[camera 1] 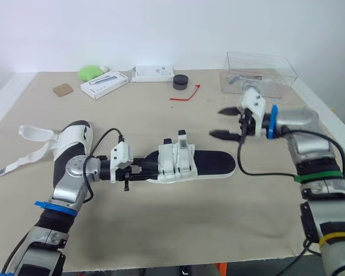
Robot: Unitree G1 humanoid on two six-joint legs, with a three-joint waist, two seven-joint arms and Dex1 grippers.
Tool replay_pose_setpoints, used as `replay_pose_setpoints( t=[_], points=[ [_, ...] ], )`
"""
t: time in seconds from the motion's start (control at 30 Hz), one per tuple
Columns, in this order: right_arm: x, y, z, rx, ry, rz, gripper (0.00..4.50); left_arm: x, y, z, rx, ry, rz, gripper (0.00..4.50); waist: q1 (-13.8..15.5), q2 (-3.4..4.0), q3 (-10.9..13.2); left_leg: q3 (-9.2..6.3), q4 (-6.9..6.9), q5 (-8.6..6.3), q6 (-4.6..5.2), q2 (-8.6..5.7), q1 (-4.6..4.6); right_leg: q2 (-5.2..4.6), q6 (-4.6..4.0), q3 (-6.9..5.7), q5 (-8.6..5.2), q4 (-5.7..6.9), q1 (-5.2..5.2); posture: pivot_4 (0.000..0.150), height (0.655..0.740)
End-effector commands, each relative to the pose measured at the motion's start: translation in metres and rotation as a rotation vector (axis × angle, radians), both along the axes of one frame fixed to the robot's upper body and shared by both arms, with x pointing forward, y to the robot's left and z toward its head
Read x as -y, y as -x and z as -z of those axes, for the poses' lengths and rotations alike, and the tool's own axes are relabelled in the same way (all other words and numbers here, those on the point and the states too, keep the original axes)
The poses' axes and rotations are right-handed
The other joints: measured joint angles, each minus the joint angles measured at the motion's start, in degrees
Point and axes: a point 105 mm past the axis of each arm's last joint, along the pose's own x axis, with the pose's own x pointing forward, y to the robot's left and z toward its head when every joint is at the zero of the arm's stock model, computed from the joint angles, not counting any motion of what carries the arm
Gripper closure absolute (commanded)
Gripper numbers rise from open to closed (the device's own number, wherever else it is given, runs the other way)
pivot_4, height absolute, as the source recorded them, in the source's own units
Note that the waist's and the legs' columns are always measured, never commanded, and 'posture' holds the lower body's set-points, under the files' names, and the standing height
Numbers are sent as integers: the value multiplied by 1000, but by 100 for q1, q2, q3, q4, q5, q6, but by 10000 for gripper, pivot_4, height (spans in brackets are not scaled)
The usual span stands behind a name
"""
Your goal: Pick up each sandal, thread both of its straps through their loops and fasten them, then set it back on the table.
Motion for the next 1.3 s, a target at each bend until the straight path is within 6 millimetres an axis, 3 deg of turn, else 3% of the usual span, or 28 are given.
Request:
replay_pose_setpoints(
  t=[0.03,0.13,0.43,0.57,0.67,0.9,1.13,1.3],
  points=[
    [-2,16,6,2,38,-137,0,-6,14,-30,71,51,67,15607,-37,0,1,1,0,0,0,0,3,4,1,2,0,1,1,1500,7400],
    [-15,18,13,-4,46,-211,0,-10,26,-34,89,65,89,1675,-89,1,1,3,1,0,0,8,9,15,5,12,-1,2,2,1500,7400],
    [-64,1,26,94,85,-319,0,-18,47,-42,126,119,23,748,-85,0,1,21,3,5,-9,28,29,34,29,44,2,6,5,1500,7400],
    [-82,-2,28,81,30,-349,0,-16,53,-40,115,124,8,748,-79,0,1,22,2,6,-10,28,28,34,-1,46,18,6,5,1500,7400],
    [-95,0,28,31,-44,-370,8547,-14,54,-40,114,133,-18,0,-80,0,1,22,2,4,-12,28,25,31,-2,47,17,4,4,1500,7400],
    [-100,8,40,-32,-85,-405,43780,-13,52,-37,119,125,-50,0,-81,1,2,21,2,3,-13,28,28,31,-3,46,17,6,5,1500,7400],
    [-102,12,44,-24,-95,-390,44791,-12,48,-37,117,117,-50,0,-79,1,2,21,1,3,-13,29,29,34,-4,46,16,6,5,1500,7400],
    [-91,4,23,-28,-213,-254,44791,-11,43,-39,123,123,-55,0,-77,1,2,21,2,4,-14,28,29,33,-3,46,17,9,5,1500,7400]
  ],
)
